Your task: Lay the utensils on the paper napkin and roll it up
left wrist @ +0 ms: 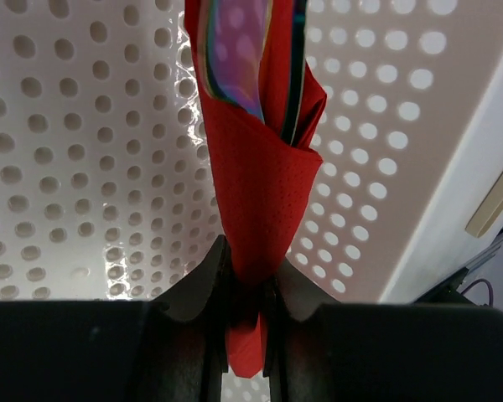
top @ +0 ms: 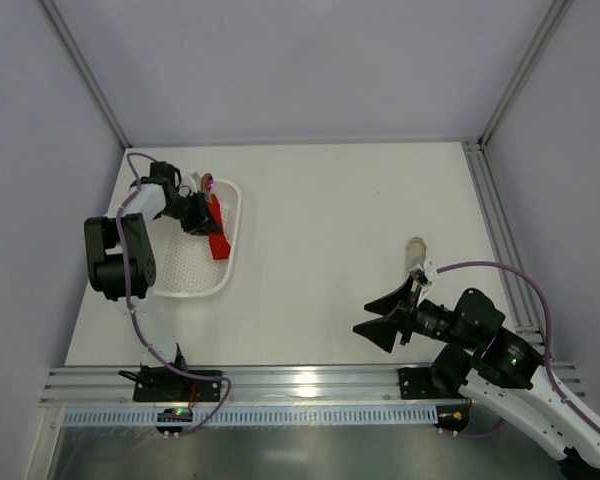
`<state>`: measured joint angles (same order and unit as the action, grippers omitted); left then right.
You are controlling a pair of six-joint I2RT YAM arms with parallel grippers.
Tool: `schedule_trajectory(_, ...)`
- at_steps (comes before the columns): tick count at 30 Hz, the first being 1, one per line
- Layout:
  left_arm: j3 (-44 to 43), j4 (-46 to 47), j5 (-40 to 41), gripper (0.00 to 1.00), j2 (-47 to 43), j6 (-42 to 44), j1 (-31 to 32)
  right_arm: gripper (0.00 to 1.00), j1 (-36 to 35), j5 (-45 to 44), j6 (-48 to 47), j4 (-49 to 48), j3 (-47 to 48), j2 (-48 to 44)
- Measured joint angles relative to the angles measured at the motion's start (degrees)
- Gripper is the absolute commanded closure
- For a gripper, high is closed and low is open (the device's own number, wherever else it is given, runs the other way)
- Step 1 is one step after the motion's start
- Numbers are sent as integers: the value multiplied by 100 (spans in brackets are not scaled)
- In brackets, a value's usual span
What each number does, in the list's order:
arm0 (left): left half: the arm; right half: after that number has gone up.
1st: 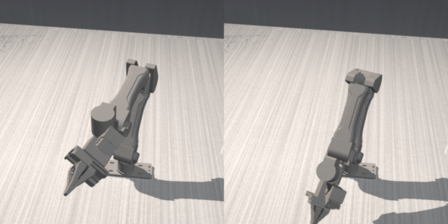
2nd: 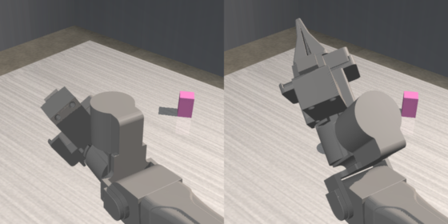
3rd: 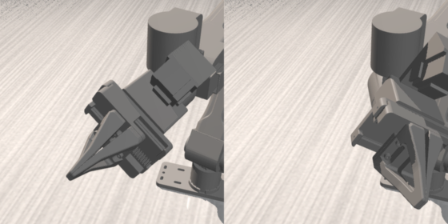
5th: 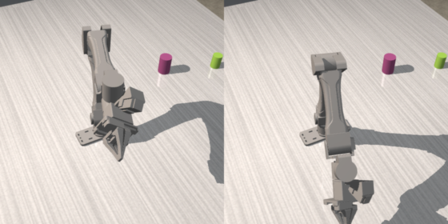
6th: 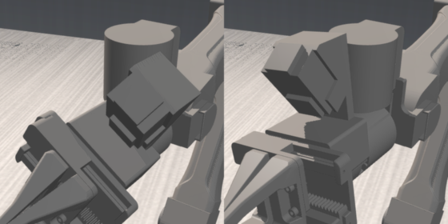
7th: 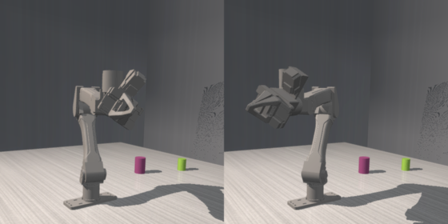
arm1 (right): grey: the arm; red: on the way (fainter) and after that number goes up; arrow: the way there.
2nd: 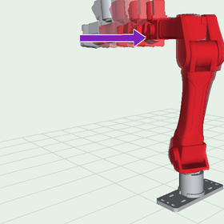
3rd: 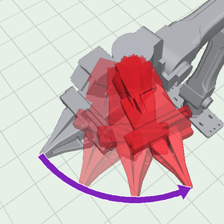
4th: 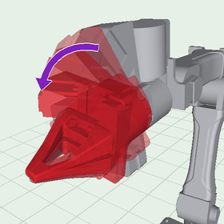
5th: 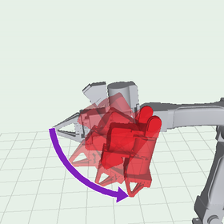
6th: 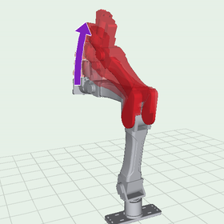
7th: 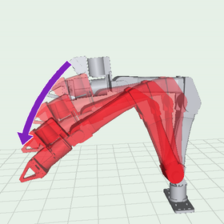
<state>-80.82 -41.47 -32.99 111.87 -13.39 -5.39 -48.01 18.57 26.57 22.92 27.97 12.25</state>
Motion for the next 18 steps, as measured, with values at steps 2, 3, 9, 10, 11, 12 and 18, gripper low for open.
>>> schedule_trajectory(2,50,142,2,100,72,-20,2,25,0,-24,-33,2,2,17)
schedule_trajectory(3,76,205,7,100,94,-37,0,25,0,-33,-46,2,2,42)
schedule_trajectory(9,378,426,94,100,164,-129,-37,25,0,-61,-98,-13,2,245)
schedule_trajectory(10,479,476,114,100,155,-136,-48,25,0,-68,-103,-13,2,286)
schedule_trajectory(11,586,503,131,100,151,-144,-66,25,0,-70,-105,-17,2,326)
schedule_trajectory(12,656,522,103,100,136,-170,-83,25,0,-70,-114,-17,2,369)
schedule_trajectory(18,824,614,81,97,0,-166,-251,25,0,-63,-120,-105,2,479)
